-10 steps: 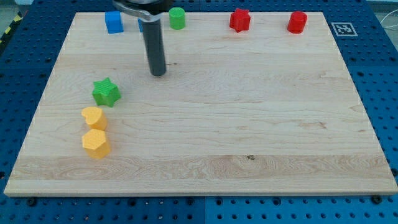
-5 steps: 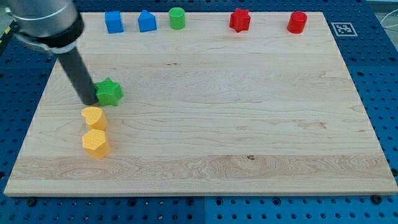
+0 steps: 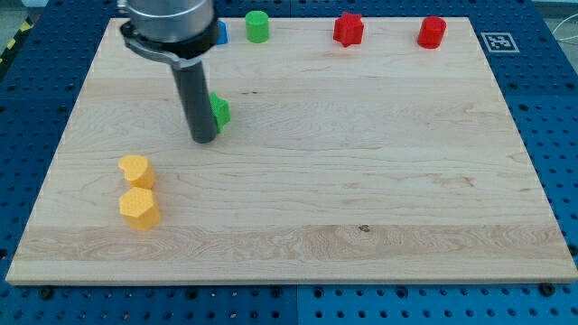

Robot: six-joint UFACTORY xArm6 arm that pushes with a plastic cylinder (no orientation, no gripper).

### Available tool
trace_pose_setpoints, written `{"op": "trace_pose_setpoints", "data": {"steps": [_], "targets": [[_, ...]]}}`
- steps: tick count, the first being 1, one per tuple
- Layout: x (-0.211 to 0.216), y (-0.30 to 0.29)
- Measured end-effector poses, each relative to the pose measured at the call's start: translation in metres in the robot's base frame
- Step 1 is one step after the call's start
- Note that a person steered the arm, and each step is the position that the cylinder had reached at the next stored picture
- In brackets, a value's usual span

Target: Push the green star to the top center

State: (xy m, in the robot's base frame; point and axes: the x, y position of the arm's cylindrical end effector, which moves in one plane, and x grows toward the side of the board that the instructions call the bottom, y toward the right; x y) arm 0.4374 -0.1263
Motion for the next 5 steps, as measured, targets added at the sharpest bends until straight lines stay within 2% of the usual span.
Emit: {"op": "trace_pose_setpoints", "data": {"steps": [2, 5], "targets": [[-0.028, -0.005], [-0.036, 0.060]]}}
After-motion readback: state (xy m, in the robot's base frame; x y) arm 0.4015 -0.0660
